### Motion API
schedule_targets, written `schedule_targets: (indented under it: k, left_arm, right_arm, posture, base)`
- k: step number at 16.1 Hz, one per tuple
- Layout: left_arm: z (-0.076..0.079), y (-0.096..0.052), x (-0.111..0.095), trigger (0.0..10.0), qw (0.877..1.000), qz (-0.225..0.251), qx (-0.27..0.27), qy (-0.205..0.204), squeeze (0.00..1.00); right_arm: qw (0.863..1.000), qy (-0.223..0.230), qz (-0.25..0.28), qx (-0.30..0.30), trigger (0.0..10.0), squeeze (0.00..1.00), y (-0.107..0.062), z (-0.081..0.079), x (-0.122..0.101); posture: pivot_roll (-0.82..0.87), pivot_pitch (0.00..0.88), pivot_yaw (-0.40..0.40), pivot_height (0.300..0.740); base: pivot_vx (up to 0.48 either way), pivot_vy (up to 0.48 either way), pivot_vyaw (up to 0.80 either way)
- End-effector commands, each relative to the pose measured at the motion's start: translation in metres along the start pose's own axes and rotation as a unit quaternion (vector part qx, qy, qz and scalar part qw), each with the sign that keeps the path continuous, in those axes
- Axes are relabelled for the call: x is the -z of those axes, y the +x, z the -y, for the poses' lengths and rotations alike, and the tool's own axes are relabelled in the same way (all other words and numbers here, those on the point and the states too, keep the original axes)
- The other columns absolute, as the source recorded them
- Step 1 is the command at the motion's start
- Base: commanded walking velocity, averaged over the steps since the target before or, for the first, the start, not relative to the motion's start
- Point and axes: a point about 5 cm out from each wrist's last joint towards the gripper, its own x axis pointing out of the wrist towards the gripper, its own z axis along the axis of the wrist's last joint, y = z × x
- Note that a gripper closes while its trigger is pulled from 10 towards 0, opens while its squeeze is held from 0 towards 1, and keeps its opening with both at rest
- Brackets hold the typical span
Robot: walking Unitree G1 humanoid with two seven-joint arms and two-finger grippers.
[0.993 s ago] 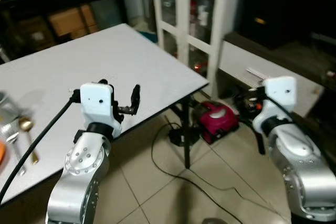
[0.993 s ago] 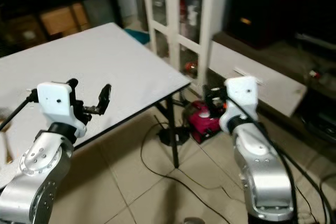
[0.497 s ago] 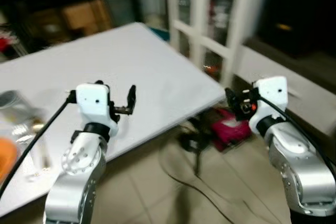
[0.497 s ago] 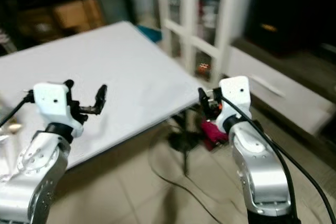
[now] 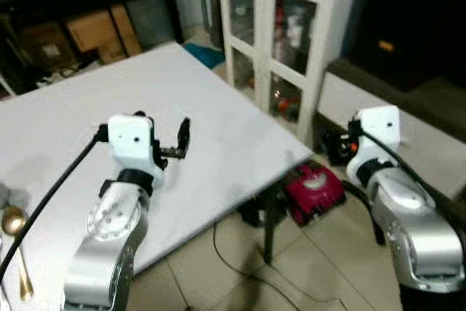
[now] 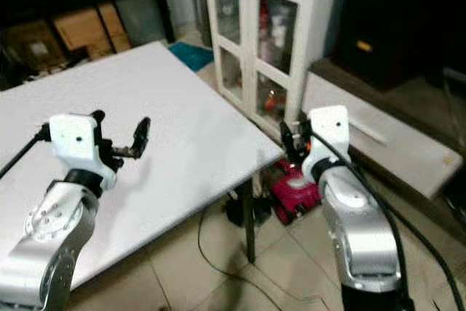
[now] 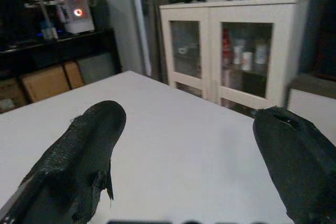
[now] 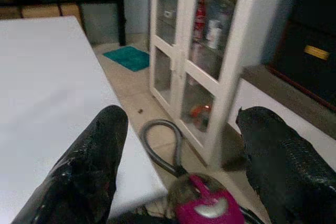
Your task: Setting the table
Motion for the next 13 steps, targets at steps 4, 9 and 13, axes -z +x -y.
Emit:
schedule_targets:
  k: [4, 9, 13]
  left_arm:
    - [-0.003, 0.002, 0.0, 10.0, 1.0, -0.002, 0.001, 0.008, 0.0]
    - [-0.008, -0.003, 0.015, 10.0, 0.999, -0.041, -0.015, 0.018, 0.0]
    - [-0.012, -0.005, 0.017, 10.0, 0.998, -0.045, -0.016, 0.037, 0.0]
  right_arm:
    - [1.0, 0.006, 0.0, -0.014, 10.0, 0.0, 0.001, -0.007, -0.001]
    - [1.0, 0.008, -0.006, 0.001, 10.0, 0.0, 0.002, -0.008, 0.003]
    - [1.0, 0.019, -0.017, -0.006, 10.0, 0.0, 0.003, -0.009, 0.01]
  posture:
    - [-0.14, 0.0, 0.06, 0.74]
    - [-0.14, 0.0, 0.059, 0.74]
    - [-0.13, 0.0, 0.057, 0.74]
  base:
    - [0.336, 0.0, 0.0]
    - [0.064, 0.0, 0.0]
    - [0.0, 0.0, 0.0]
